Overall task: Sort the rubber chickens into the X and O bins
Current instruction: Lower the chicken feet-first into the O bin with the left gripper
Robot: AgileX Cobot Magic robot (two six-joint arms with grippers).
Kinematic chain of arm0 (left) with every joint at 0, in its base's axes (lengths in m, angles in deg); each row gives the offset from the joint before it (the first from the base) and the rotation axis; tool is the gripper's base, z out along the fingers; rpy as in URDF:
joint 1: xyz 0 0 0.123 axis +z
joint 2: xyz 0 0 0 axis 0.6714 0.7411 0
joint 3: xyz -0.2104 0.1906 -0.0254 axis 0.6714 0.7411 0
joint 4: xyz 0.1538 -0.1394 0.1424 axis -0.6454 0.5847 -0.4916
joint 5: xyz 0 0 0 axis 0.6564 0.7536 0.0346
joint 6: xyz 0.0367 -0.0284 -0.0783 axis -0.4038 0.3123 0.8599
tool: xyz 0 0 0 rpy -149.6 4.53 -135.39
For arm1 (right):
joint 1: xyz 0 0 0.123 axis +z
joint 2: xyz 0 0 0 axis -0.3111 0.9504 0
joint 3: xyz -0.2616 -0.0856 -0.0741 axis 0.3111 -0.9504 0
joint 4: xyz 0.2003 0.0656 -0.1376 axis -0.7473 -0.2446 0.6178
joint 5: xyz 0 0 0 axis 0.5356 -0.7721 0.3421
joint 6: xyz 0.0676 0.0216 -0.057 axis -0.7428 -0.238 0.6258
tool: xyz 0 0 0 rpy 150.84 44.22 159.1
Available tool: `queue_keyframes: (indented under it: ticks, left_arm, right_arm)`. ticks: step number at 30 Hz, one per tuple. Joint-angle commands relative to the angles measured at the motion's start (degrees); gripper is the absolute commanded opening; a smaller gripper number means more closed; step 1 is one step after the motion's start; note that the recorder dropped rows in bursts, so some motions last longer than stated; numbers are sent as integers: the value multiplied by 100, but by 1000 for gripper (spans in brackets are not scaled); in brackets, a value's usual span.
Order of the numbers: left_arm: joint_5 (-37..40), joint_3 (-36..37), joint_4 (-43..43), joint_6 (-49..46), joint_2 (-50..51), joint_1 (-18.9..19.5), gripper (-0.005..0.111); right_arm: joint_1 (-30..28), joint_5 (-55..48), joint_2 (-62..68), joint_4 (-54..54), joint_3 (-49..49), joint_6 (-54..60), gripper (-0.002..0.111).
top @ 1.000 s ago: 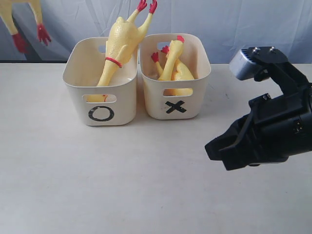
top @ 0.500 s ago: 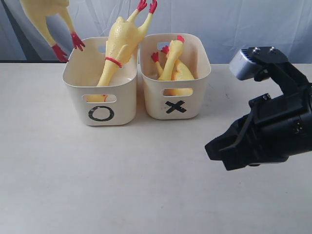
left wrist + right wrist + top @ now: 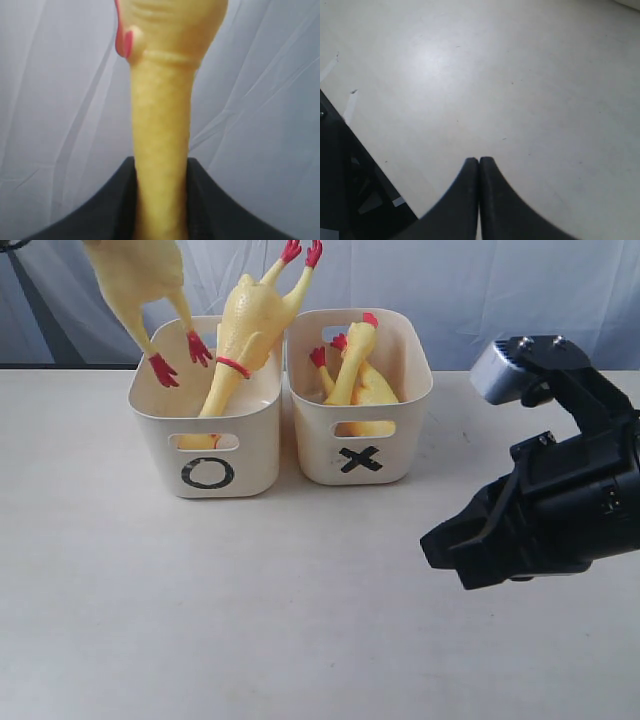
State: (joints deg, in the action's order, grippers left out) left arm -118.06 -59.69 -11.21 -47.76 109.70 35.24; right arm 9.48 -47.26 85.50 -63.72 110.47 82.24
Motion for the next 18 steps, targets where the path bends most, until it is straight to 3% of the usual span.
queue_keyframes:
  ticks: [1,9,18]
  left_arm:
    - [-377,-3,-385,481,204,-4,0]
    - [-936,-3,-1214,1248,532,-4,0]
    - [-966,-3,-1891,1575,923,-4,0]
  right_arm:
    - [-10,52,-20,-10,-24,24,-1]
    - [-10,52,-20,-10,-24,24,-1]
    - [-10,52,-20,-10,-24,24,-1]
